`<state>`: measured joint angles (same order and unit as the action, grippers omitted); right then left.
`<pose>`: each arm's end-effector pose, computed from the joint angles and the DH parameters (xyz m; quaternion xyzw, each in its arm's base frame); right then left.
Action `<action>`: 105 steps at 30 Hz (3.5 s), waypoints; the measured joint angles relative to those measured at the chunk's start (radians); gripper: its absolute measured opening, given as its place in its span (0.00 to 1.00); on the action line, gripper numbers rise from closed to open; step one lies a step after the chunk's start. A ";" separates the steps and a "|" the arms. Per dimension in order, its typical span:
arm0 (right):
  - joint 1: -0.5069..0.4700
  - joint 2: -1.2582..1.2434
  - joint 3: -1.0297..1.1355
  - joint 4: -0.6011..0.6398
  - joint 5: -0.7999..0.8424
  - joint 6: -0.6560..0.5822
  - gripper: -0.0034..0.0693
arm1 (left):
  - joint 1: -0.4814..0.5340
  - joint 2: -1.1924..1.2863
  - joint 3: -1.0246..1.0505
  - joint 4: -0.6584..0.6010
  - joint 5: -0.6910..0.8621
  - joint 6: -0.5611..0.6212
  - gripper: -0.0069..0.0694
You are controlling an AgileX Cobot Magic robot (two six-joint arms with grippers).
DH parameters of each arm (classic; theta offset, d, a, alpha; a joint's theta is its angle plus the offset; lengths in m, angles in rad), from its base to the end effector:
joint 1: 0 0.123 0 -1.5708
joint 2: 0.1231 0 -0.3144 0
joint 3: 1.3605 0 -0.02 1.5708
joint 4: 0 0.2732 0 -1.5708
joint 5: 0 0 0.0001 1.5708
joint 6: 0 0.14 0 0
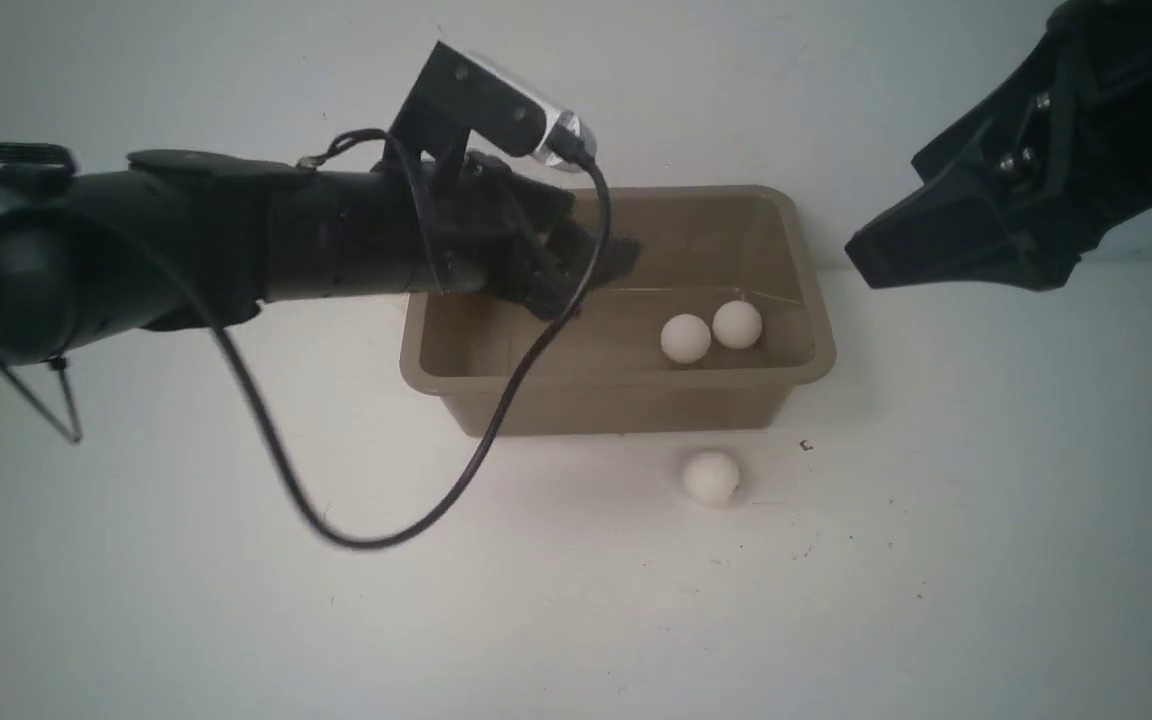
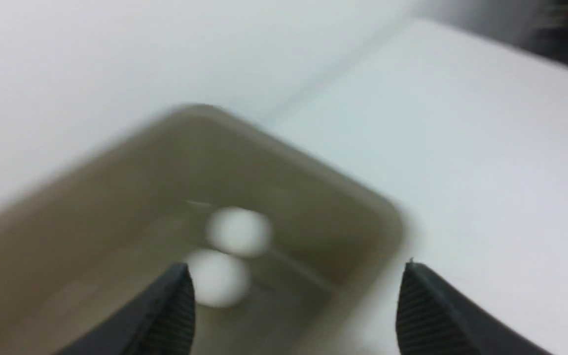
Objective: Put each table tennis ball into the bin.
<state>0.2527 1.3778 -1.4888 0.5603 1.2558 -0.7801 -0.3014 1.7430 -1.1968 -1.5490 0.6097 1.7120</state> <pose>0.2792 0.1452 0.4080 -0.4449 0.8163 0.2029 0.3074 0.4034 -0.2094 0.2683 0.3414 0.7554 -0.2887 0.4790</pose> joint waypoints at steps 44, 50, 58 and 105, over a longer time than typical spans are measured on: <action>0.000 -0.001 0.000 -0.063 0.001 0.067 0.86 | -0.336 0.063 0.070 -0.172 -0.431 0.027 0.72; 0.000 -0.001 0.000 -0.134 0.001 0.127 0.86 | -0.336 -0.237 0.125 -0.145 -0.500 0.038 0.72; 0.000 -0.001 0.000 -0.183 0.001 0.204 0.86 | -0.336 -0.560 0.221 -0.157 -0.814 0.189 0.72; 0.000 -0.001 0.000 -0.168 0.001 0.210 0.86 | -0.338 -0.554 0.302 -0.199 -0.768 1.109 0.63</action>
<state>0.2527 1.3770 -1.4888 0.3920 1.2568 -0.5699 -0.6396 1.1893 -0.8945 -1.7481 -0.1587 2.8211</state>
